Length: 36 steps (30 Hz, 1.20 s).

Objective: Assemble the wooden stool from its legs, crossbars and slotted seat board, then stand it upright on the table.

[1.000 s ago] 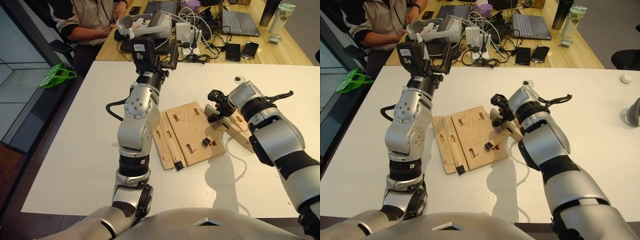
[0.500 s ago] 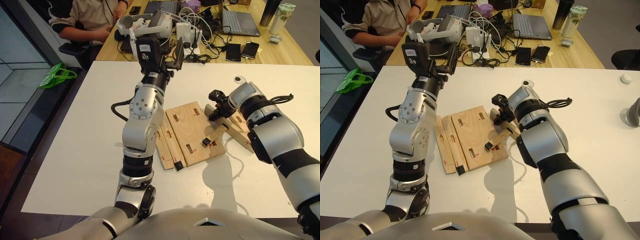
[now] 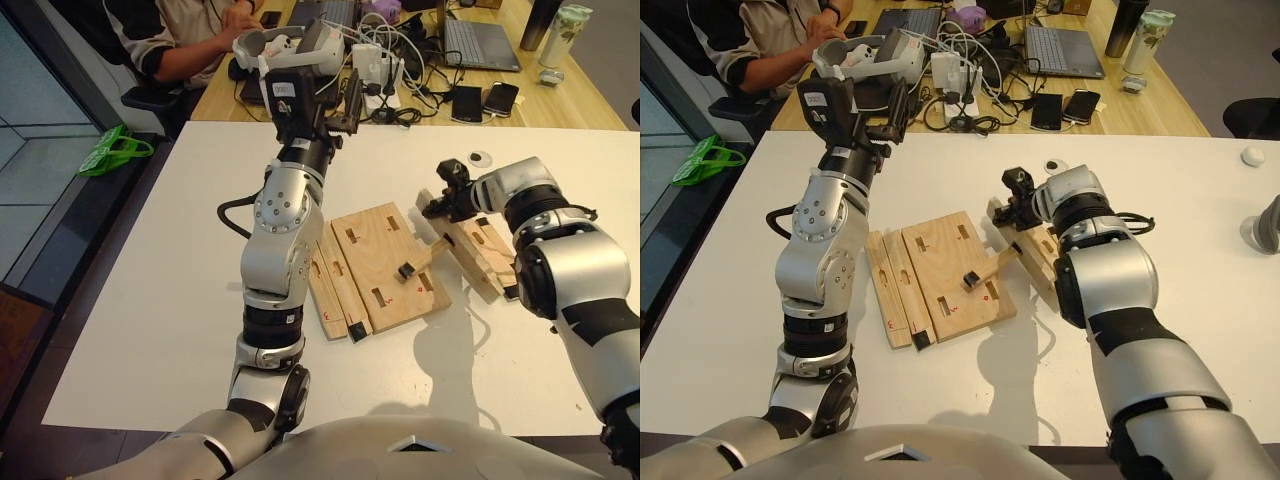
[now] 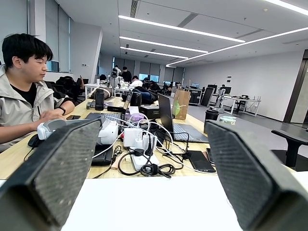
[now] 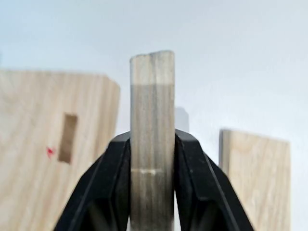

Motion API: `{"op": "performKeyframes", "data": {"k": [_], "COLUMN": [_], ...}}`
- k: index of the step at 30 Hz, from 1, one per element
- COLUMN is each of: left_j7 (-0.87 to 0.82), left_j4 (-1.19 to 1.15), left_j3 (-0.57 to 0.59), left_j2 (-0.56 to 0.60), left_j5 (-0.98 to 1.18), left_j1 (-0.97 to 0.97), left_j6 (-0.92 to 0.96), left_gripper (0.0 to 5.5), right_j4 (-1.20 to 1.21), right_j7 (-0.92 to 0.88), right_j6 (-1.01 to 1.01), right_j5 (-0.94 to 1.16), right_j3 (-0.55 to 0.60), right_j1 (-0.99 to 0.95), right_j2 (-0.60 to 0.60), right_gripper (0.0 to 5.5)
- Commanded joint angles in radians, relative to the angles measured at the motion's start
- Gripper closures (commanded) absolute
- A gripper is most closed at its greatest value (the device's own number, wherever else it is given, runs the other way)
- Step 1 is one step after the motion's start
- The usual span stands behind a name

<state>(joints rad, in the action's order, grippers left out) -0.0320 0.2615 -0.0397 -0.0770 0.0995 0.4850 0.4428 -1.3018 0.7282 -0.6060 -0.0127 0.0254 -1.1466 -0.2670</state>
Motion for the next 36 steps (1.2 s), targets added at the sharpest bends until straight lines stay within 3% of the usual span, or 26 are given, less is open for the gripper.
{"op": "performKeyframes", "data": {"k": [1, 4, 8, 12, 18, 22, 28, 32, 36], "left_j7": [0.005, 0.009, 0.015, 0.018, 0.054, 0.278, 0.678, 0.84, 0.775], "left_j4": [-0.005, -0.004, -0.001, -0.007, -0.005, -0.068, -0.3, -0.419, -0.375], "left_j3": [-0.001, 0.004, 0.022, 0.029, 0.002, -0.026, -0.112, -0.228, -0.168], "left_j2": [0.007, 0.016, 0.038, 0.047, 0.079, 0.289, 0.558, 0.628, 0.583], "left_j5": [-0.006, -0.006, -0.005, -0.003, -0.022, -0.044, -0.071, -0.159, -0.14], "left_j1": [0.014, 0.02, 0.023, 0.032, 0.029, 0.046, 0.151, 0.199, 0.196], "left_j6": [-0.005, -0.006, -0.006, -0.006, -0.003, -0.066, -0.253, -0.4, -0.363], "left_gripper": [1.53, 1.53, 1.53, 1.53, 1.53, 1.53, 0.74, 0.66, 0.66], "right_j4": [0.052, 0.151, 0.427, 0.665, 0.83, 0.948, 1.052, 1.067, 0.994], "right_j7": [-0.069, -0.046, -0.074, -0.137, -0.191, -0.243, -0.314, -0.308, -0.189], "right_j6": [0.158, 0.21, 0.079, -0.031, -0.135, -0.217, -0.322, -0.377, -0.368], "right_j5": [0.133, 0.22, 0.388, 0.457, 0.503, 0.545, 0.597, 0.606, 0.56], "right_j3": [0.163, 0.24, 0.355, 0.358, 0.332, 0.335, 0.334, 0.314, 0.218], "right_j1": [-0.048, -0.003, 0.132, 0.266, 0.362, 0.453, 0.527, 0.568, 0.58], "right_j2": [-0.038, -0.041, -0.019, 0.021, 0.047, 0.067, 0.093, 0.06, -0.053], "right_gripper": [4.5, 4.5, 4.51, 4.51, 4.51, 4.51, 4.51, 4.51, 4.51]}}
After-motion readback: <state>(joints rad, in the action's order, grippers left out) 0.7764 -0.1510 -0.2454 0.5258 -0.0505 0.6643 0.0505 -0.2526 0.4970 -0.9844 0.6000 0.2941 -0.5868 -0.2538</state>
